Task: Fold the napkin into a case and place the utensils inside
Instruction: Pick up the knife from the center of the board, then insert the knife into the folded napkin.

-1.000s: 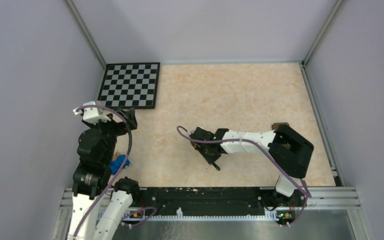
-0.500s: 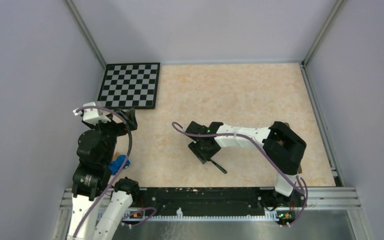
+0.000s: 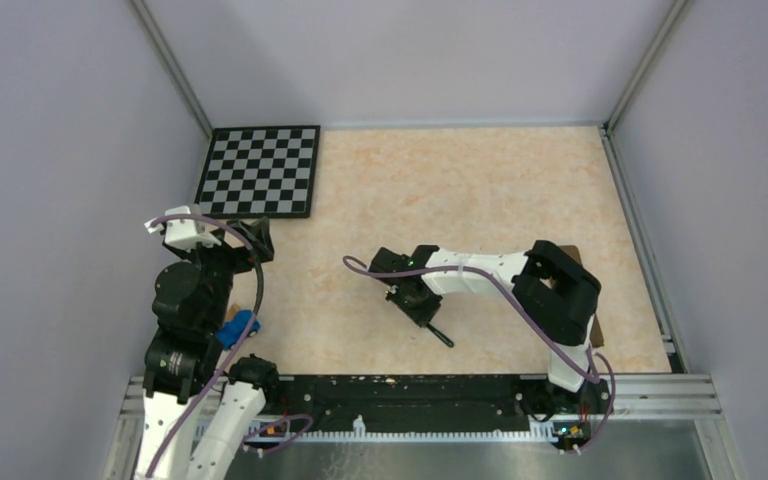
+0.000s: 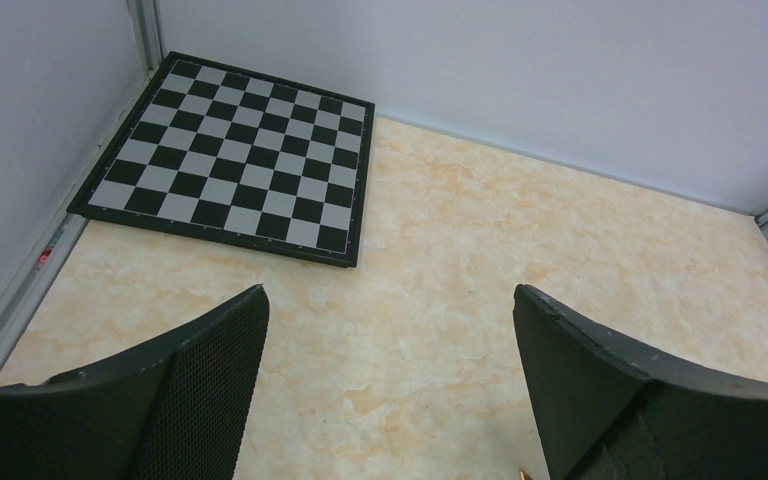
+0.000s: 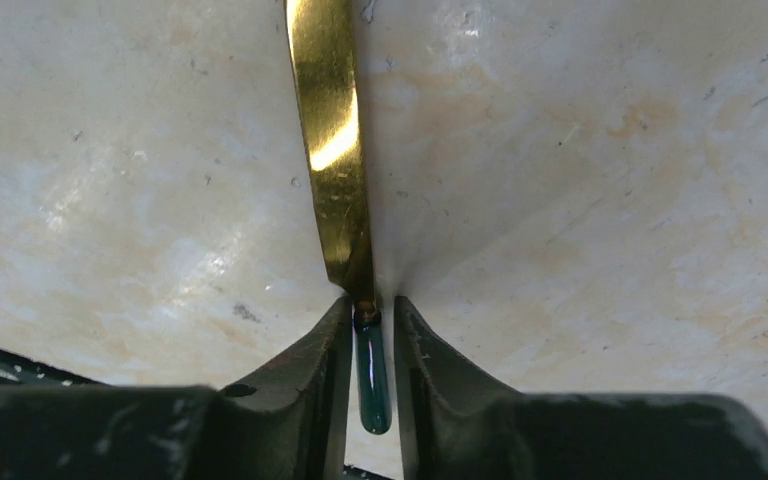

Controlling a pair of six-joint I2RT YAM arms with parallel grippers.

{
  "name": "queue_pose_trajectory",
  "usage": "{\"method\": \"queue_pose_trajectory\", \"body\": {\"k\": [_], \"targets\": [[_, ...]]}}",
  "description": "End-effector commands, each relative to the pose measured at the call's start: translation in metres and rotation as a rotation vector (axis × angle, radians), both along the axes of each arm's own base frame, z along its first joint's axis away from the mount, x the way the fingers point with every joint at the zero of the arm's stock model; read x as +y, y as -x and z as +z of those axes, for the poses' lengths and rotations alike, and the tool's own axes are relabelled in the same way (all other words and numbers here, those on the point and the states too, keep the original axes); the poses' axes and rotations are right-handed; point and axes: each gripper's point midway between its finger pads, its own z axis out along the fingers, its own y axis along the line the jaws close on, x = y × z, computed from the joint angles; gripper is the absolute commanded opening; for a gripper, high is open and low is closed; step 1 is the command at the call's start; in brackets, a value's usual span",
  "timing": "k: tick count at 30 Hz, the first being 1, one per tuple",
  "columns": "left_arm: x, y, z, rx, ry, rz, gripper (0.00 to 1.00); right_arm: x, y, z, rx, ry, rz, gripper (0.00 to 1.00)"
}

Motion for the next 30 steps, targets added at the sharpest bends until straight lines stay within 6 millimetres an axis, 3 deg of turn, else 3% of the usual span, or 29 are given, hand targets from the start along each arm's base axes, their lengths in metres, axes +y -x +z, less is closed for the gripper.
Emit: {"method": "queue_pose_trajectory", "body": {"k": [1,4,6,10,12,15,18,22,24,27,30], "targets": [[0.000,0.002,0.020,-0.067,0.006,-0.002,0.96,0.009,-0.013,-0.005,-0.027,0.007,0.015,0.17],[0.001,0.002,0.021,-0.068,0.002,0.003,0.96,0.010,-0.015,-0.005,-0.033,0.006,0.014,0.01],[0.001,0.001,0.021,-0.070,0.002,0.002,0.96,0.009,-0.018,0.002,-0.060,0.006,0.003,0.00],[-0.004,-0.007,0.016,-0.069,-0.001,-0.019,0.96,-0.002,-0.039,0.037,-0.168,-0.044,-0.042,0.00],[-0.010,-0.013,0.012,-0.064,-0.002,-0.042,0.96,-0.017,-0.054,0.060,-0.224,-0.089,-0.082,0.00],[-0.024,-0.028,0.007,-0.046,-0.001,-0.104,0.96,-0.053,-0.078,0.091,-0.265,-0.155,-0.164,0.00],[-0.043,-0.044,0.003,-0.029,-0.001,-0.186,0.97,-0.100,-0.097,0.110,-0.288,-0.193,-0.193,0.00],[-0.067,-0.064,-0.003,-0.005,-0.013,-0.263,0.97,-0.185,-0.124,0.138,-0.350,-0.136,-0.335,0.00],[-0.083,-0.073,-0.009,0.008,-0.033,-0.321,0.97,-0.215,-0.136,0.150,-0.353,-0.211,-0.428,0.00],[-0.099,-0.081,-0.015,0.009,-0.070,-0.351,0.98,-0.247,-0.154,0.158,-0.402,-0.309,-0.506,0.00],[-0.111,-0.085,-0.023,0.010,-0.124,-0.361,0.99,-0.263,-0.162,0.145,-0.443,-0.266,-0.466,0.00]]}}
